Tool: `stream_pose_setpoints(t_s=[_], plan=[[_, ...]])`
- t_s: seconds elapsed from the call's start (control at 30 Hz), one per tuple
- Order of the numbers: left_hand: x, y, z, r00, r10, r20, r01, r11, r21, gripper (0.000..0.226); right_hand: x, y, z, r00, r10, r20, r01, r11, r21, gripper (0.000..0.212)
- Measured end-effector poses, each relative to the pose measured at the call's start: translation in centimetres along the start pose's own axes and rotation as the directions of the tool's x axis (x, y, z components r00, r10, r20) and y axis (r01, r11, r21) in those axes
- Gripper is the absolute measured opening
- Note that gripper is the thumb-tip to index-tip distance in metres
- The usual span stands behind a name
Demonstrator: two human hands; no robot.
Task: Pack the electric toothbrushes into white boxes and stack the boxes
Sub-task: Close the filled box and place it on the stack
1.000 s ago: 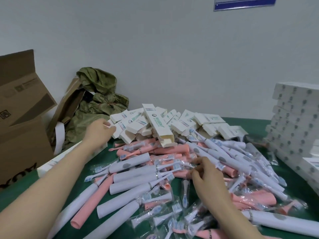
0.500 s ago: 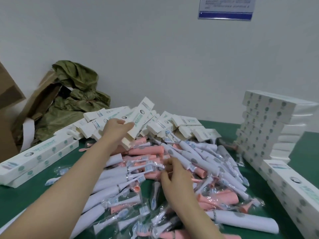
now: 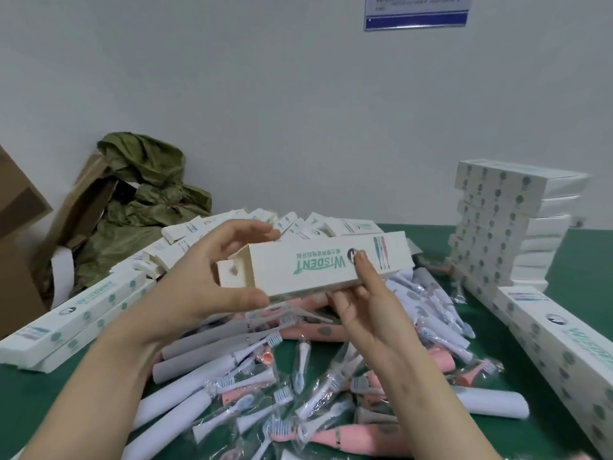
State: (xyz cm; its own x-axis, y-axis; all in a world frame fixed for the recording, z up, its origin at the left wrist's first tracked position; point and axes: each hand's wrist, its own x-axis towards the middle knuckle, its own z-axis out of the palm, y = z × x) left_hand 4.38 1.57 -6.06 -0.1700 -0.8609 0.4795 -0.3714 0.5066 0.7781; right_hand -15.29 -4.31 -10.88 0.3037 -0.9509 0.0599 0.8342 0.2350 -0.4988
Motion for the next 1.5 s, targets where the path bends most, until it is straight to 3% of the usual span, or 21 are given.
stream_pose_setpoints(t_s=[0.1, 0.2, 0.33, 0.53, 0.67, 0.77, 0.87, 1.0, 1.1, 1.17, 1.2, 1.27, 1.3, 1.33, 1.4, 1.43, 1.5], plan=[[-0.5, -1.3, 0.7, 0.997, 0.014, -0.071, -0.027, 0.981, -0.191, 0.077, -0.1, 0.1, 0.2, 0.997, -0.072, -0.007, 0.071, 0.997, -0.038, 0.036], [-0.6, -1.7, 1.4, 0.994, 0.041, -0.099, -0.075, 0.930, -0.359, 0.074, -0.3, -0.1, 0.3, 0.999, -0.049, -0.024, 0.049, 0.999, 0.014, 0.028], [-0.3, -0.9, 2.7, 0.969, 0.160, -0.189, -0.194, 0.965, -0.178, 0.070, -0.6, 0.0, 0.5, 0.997, 0.072, 0.002, -0.072, 0.996, 0.050, 0.030], [-0.3, -0.2, 3.0, 0.943, 0.206, -0.261, -0.257, 0.949, -0.180, 0.067, -0.6, -0.2, 0.7, 0.998, 0.018, 0.058, -0.026, 0.989, 0.146, 0.038], [-1.2, -0.8, 2.3, 0.974, 0.204, -0.102, -0.215, 0.970, -0.117, 0.067, -0.3, -1.2, 0.4, 0.997, -0.061, 0.046, 0.062, 0.998, -0.025, 0.041], [-1.6, -1.6, 2.5, 0.948, 0.213, -0.238, -0.241, 0.966, -0.095, 0.073, -0.4, -1.5, 0.1, 0.989, -0.126, 0.071, 0.134, 0.983, -0.123, 0.044], [-1.9, -2.1, 2.6, 0.929, 0.192, -0.317, -0.264, 0.943, -0.201, 0.080, -0.7, -1.0, 0.2, 0.989, -0.098, 0.115, 0.120, 0.972, -0.201, 0.045], [-1.8, -2.6, 2.4, 0.944, 0.133, -0.303, -0.266, 0.849, -0.456, 0.060, -0.9, -0.5, 0.4, 0.989, -0.076, 0.123, 0.100, 0.975, -0.199, 0.048], [-2.1, -2.5, 3.1, 0.934, 0.142, -0.329, -0.290, 0.840, -0.459, 0.059, -0.9, -0.4, 0.4, 0.985, -0.070, 0.155, 0.090, 0.988, -0.125, 0.044], [-2.1, -2.0, 3.1, 0.948, 0.246, -0.203, -0.300, 0.902, -0.310, 0.065, -0.4, -0.3, 0.3, 0.992, -0.028, 0.124, 0.035, 0.998, -0.056, 0.033], [-1.9, -1.6, 3.0, 0.955, 0.297, 0.002, -0.286, 0.924, -0.255, 0.065, -0.1, -0.3, 0.2, 0.997, -0.003, 0.082, 0.006, 0.999, -0.035, 0.033], [-1.5, -1.1, 2.9, 0.860, 0.290, 0.419, -0.248, 0.957, -0.152, 0.067, 0.5, -0.9, -0.4, 0.999, 0.022, -0.024, -0.025, 0.993, -0.116, 0.036], [-1.2, -1.1, 3.1, 0.853, 0.232, 0.468, -0.207, 0.973, -0.106, 0.072, 0.4, -1.4, -0.7, 0.999, 0.015, -0.041, -0.024, 0.975, -0.219, 0.035], [-0.9, -1.0, 3.6, 0.896, 0.152, 0.417, -0.128, 0.988, -0.085, 0.074, 0.1, -1.8, -0.9, 1.000, 0.014, -0.014, -0.018, 0.944, -0.329, 0.032], [0.2, -0.4, 4.3, 0.996, 0.022, 0.086, -0.006, 0.982, -0.187, 0.069, -0.8, -2.2, -0.6, 0.989, 0.049, 0.142, 0.033, 0.853, -0.522, 0.025], [0.8, -0.3, 4.4, 0.999, -0.012, -0.033, 0.001, 0.953, -0.305, 0.065, -1.2, -1.9, -0.2, 0.971, 0.061, 0.232, 0.094, 0.792, -0.603, 0.022], [2.1, 0.3, 3.9, 0.995, -0.051, -0.089, -0.002, 0.858, -0.513, 0.070, -1.7, -1.0, 0.7, 0.919, 0.062, 0.389, 0.256, 0.655, -0.711, 0.020]])
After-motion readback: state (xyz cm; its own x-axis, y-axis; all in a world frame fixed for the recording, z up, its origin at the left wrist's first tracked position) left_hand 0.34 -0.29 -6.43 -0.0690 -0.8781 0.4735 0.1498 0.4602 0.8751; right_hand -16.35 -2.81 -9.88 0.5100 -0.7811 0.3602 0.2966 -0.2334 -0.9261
